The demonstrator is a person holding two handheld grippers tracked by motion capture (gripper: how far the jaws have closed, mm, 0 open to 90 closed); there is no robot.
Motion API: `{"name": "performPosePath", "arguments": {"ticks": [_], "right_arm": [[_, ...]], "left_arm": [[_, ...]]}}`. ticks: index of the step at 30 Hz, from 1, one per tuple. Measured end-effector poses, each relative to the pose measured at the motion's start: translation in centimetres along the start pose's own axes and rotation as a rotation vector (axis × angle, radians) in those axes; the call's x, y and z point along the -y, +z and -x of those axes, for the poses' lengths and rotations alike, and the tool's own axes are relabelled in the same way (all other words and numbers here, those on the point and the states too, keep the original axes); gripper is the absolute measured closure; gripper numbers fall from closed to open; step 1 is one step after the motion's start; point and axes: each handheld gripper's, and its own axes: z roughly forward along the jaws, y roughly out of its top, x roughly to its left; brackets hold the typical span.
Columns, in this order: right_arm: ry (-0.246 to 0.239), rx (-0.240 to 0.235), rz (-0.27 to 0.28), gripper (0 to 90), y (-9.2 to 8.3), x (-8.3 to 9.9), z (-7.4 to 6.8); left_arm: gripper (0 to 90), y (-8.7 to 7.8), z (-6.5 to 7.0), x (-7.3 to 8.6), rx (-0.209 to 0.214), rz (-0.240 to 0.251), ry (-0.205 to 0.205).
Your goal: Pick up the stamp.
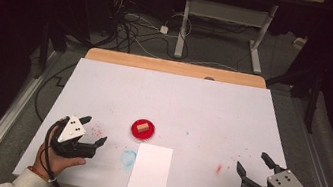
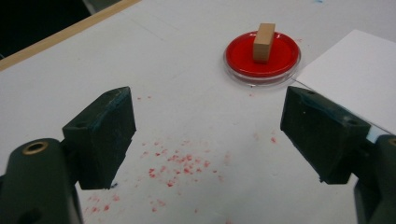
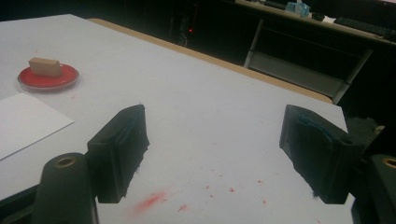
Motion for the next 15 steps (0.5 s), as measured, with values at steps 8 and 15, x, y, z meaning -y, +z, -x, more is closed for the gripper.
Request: {"name": "performPosePath", "arguments": {"ticks": [8, 15], "right_arm": [[-0.008, 0.005, -0.045, 24.6, 0.8, 0.4, 0.1], [-0.030, 0.006, -0.070, 25.2, 1.2, 0.6, -0.3]], "left_arm": [[19.8, 0.0, -0.3, 0.1, 0.001, -0.021, -0.008], [19.9, -0.3, -1.1, -1.7, 0.023, -0.037, -0.018]]}}
